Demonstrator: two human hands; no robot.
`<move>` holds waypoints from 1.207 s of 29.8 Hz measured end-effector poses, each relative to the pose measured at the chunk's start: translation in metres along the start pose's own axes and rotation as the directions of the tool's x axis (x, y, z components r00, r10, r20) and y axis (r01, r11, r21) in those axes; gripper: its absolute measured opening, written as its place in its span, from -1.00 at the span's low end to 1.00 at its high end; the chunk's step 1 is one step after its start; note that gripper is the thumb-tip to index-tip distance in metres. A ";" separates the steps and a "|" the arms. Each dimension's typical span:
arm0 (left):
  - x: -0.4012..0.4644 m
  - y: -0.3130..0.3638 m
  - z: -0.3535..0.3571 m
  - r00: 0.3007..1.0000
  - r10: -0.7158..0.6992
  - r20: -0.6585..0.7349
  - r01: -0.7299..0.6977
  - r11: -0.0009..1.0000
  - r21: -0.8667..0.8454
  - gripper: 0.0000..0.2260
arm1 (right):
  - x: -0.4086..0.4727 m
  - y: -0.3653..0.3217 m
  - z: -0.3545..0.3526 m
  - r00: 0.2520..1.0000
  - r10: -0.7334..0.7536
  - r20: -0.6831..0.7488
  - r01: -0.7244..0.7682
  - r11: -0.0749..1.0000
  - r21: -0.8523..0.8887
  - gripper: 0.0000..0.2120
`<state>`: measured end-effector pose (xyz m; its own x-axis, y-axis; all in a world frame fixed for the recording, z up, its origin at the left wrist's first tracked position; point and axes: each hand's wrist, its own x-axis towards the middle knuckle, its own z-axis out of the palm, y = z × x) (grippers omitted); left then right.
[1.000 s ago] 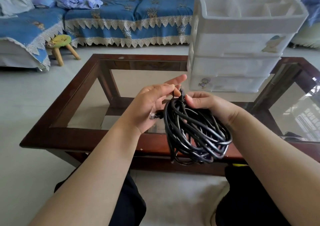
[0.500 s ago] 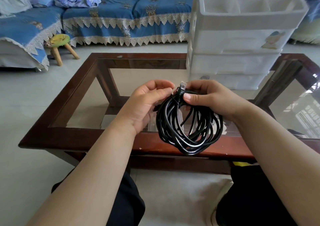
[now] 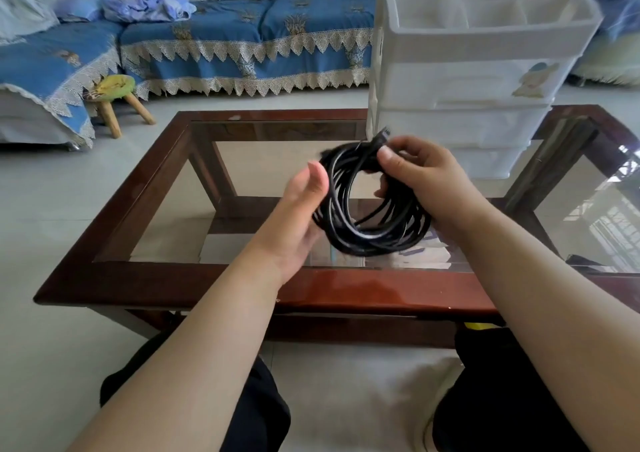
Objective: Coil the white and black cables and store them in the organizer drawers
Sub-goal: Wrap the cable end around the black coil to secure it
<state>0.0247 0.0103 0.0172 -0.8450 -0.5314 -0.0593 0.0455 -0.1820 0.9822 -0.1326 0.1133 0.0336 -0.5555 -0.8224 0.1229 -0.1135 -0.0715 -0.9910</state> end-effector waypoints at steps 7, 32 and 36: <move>0.002 -0.021 0.025 0.993 0.039 -0.108 -0.075 0.932 -0.355 -0.16 | 0.003 0.008 0.025 0.939 0.075 -0.337 0.031 0.954 0.297 -0.80; 0.007 -0.013 0.011 0.982 0.188 0.021 -0.070 0.259 0.963 -0.60 | -0.017 0.011 0.022 0.889 0.225 0.399 0.188 0.615 -0.766 -0.12; 0.008 -0.019 0.014 0.967 0.242 0.074 -0.121 0.185 0.975 -0.61 | -0.005 0.017 0.030 0.943 0.209 0.259 0.117 0.522 -0.845 -0.42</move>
<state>0.0095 0.0215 0.0008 -0.8461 -0.4967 0.1935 -0.4089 0.8376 0.3622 -0.1069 0.0993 0.0147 -0.3343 -0.9367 -0.1046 -0.8203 0.3438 -0.4571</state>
